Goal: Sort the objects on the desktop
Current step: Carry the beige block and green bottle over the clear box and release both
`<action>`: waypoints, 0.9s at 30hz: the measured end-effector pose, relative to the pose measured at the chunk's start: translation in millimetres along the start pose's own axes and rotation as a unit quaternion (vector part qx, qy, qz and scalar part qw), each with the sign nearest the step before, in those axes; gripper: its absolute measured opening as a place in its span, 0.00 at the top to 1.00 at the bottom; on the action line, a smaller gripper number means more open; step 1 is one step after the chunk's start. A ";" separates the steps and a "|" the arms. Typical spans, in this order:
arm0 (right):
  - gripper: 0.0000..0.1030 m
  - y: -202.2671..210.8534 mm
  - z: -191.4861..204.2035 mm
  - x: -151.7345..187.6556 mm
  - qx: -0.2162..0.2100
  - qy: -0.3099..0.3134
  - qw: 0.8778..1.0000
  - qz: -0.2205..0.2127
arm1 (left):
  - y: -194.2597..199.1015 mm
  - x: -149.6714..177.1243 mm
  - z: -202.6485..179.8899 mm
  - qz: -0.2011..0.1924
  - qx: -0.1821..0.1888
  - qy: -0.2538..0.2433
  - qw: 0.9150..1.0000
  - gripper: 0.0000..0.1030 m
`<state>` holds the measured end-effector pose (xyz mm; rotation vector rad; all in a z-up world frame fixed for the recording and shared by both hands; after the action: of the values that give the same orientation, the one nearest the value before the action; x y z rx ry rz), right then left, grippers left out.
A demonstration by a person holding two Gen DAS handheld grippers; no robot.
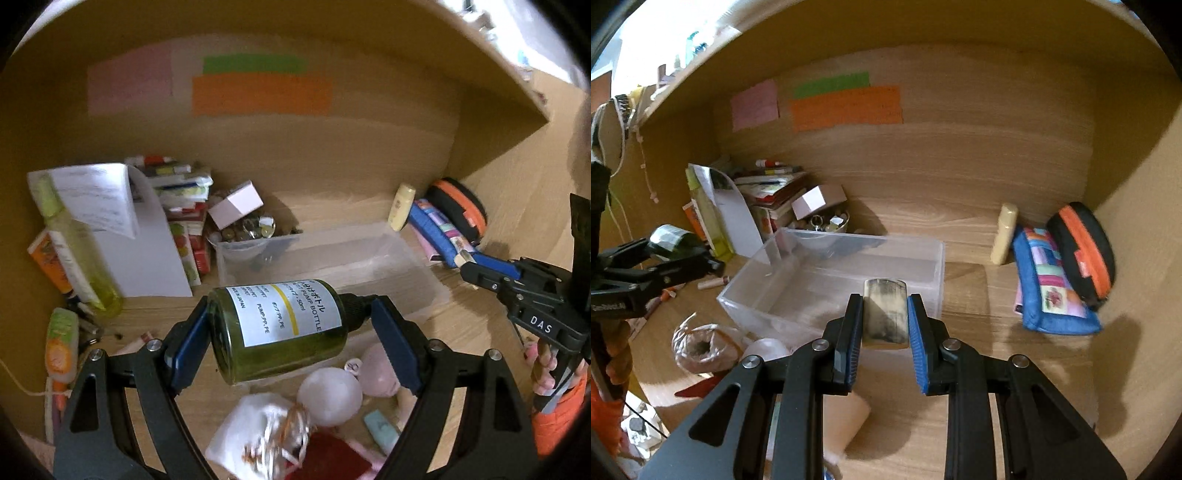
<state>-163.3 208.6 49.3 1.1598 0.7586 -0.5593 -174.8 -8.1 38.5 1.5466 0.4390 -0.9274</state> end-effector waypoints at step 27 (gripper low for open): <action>0.79 -128.2 11.8 -2.7 0.026 0.067 0.985 0.155 | -128.2 9.7 -21.4 0.182 0.072 -0.025 0.980 0.18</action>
<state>-256.7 157.1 -22.9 1.3441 0.6625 -0.2438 -256.2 36.9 -52.8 1.6604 0.0464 -0.7216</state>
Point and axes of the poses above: each gripper's, at about its wrist camera, not at the fingertips, and y roughly against the way its jaws point, z to its left, x to its underside, the point moved 6 cm from there along -y, roughly the way its jaws point, and after that the axes turned 10 degrees about -y, right-handed, at the moved point
